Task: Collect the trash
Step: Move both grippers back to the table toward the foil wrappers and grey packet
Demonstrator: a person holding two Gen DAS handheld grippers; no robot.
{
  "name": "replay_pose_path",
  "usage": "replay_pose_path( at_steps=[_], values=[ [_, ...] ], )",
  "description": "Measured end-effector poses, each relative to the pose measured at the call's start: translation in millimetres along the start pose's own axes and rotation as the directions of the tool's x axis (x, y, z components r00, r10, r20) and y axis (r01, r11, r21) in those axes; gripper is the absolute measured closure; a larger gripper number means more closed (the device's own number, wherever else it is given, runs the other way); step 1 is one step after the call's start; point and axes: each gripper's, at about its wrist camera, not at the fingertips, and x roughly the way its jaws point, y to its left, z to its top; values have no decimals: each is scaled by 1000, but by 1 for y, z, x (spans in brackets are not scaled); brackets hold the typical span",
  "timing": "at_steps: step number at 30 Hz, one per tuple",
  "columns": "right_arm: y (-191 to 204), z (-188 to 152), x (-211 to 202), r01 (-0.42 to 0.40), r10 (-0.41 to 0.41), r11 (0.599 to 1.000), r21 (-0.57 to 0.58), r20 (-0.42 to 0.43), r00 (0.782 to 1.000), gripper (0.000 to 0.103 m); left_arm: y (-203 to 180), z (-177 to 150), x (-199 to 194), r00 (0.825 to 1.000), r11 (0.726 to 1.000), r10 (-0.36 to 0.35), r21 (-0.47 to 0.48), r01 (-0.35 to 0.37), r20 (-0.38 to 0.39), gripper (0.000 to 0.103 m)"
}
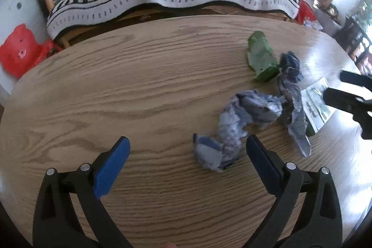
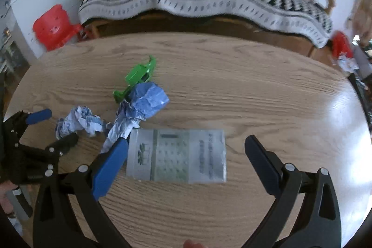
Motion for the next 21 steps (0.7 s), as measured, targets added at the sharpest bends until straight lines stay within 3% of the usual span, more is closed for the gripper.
replay_pose_path(
  at_steps=[5, 14, 17, 21],
  values=[
    [-1, -7, 4, -22, 21, 999, -28, -50, 999, 6, -12, 7, 7, 1000, 995, 28, 91, -27, -9, 6],
    [23, -12, 24, 23, -28, 995, -93, -60, 998, 6, -4, 9, 13, 999, 999, -11, 45, 13, -32, 6],
    [28, -14, 30, 75, -83, 986, -151, -47, 995, 5, -4, 9, 14, 1000, 998, -18, 53, 19, -23, 6],
    [24, -19, 28, 62, -66, 985, -160, -18, 998, 5, -5, 6, 15, 1000, 997, -28, 68, 27, 12, 5]
  ],
)
